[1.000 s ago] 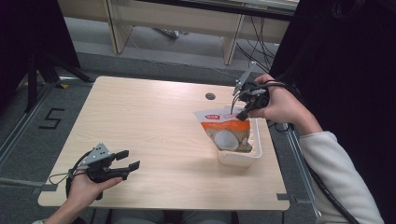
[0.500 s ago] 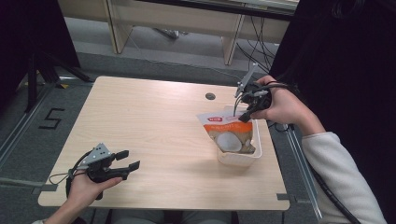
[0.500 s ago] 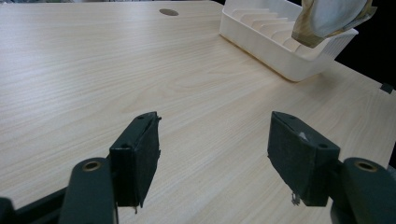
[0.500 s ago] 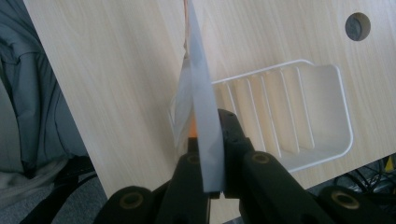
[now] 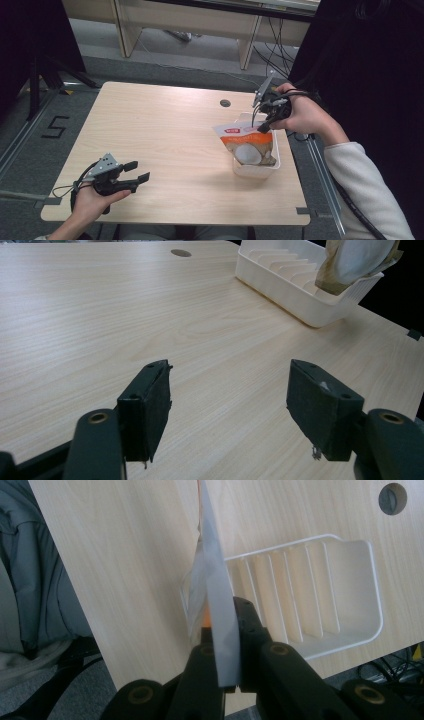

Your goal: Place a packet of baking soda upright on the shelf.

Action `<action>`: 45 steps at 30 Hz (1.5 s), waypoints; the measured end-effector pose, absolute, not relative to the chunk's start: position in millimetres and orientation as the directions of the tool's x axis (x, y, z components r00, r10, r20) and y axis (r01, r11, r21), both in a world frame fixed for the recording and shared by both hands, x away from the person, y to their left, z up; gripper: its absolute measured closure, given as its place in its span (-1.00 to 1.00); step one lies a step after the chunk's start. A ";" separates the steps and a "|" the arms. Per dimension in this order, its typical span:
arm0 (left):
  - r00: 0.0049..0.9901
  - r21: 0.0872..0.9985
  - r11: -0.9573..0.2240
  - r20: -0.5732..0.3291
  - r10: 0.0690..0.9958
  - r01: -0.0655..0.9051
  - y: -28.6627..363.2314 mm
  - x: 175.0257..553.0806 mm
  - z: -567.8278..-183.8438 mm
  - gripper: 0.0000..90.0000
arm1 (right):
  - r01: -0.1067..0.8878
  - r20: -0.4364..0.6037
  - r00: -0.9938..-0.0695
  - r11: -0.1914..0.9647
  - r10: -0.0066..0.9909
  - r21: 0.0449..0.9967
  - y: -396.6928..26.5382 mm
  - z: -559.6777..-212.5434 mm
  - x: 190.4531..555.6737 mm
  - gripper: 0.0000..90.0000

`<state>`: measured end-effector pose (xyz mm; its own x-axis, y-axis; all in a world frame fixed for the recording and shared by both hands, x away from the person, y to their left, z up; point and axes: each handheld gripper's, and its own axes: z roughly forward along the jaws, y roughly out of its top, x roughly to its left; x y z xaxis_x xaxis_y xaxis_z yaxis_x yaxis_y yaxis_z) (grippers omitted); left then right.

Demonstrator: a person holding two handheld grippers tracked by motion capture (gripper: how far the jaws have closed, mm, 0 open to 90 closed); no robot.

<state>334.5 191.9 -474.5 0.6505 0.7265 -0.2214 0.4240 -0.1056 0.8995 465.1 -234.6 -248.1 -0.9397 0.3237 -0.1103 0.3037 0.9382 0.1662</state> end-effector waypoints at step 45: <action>0.651 0.899 -0.102 -0.226 0.724 0.425 190.6 335.0 -475.6 -0.26 | 0.320 -0.104 -0.936 0.937 0.335 0.136 -245.2 -271.5 469.9 1.00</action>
